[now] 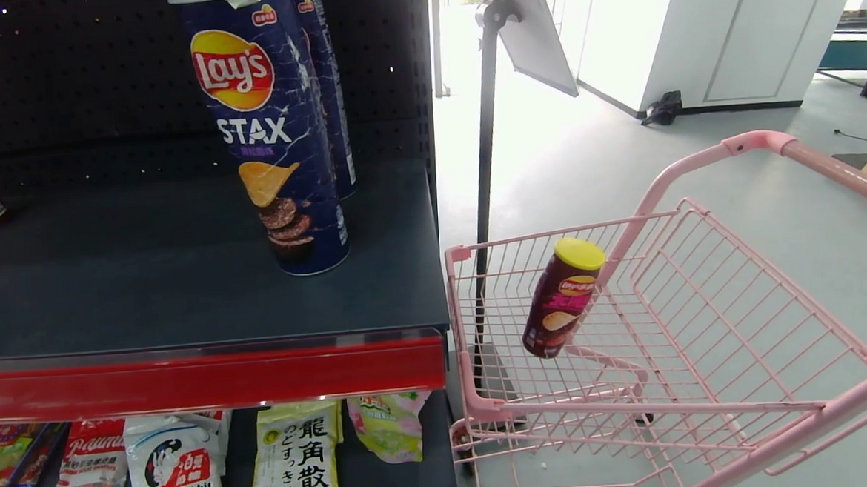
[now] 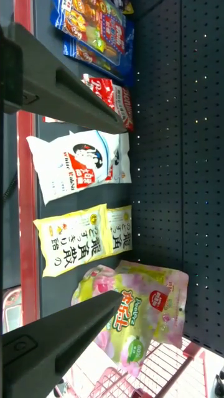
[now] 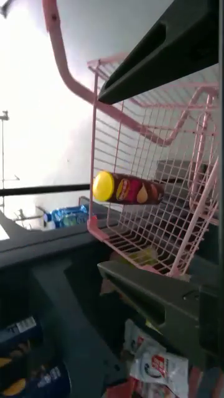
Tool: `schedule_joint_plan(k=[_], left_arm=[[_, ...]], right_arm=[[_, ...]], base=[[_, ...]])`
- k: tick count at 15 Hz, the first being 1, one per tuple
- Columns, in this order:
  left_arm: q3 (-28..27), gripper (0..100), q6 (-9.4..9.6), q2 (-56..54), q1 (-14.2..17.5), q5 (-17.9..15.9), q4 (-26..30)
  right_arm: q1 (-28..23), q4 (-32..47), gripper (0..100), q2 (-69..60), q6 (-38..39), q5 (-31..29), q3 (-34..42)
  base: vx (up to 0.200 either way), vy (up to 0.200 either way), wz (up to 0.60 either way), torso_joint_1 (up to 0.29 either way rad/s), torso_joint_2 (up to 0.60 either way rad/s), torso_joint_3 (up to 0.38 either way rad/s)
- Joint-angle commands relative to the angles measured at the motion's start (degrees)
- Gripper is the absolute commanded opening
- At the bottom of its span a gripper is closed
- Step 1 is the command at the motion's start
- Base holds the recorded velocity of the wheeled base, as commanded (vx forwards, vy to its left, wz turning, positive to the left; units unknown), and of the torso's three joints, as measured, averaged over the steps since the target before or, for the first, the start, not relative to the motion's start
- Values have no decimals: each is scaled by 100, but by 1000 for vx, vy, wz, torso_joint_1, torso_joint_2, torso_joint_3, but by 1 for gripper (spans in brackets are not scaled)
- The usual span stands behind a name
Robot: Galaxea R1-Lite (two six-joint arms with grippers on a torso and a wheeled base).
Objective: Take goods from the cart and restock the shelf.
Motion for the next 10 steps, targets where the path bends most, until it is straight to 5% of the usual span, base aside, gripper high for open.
schedule_joint_plan(k=[1,3,6,10], left_arm=[[1,100,-4,4,-1,1,0],[1,100,-4,4,-1,1,0],[1,100,-4,4,-1,1,0],[1,100,-4,4,-1,1,0]], right_arm=[[-346,-650,100,2207,-319,1210,-339],[-1040,-1072,100,3473,-1602,2669,-181],[-1278,-1072,100,4809,-2947,3882,-568],[-1251,-1072,100,6259,-3149,4172,-1517]], base=[[0,0,0,0,0,0],[0,0,0,0,0,0],[0,0,0,0,0,0],[0,0,0,0,0,0]])
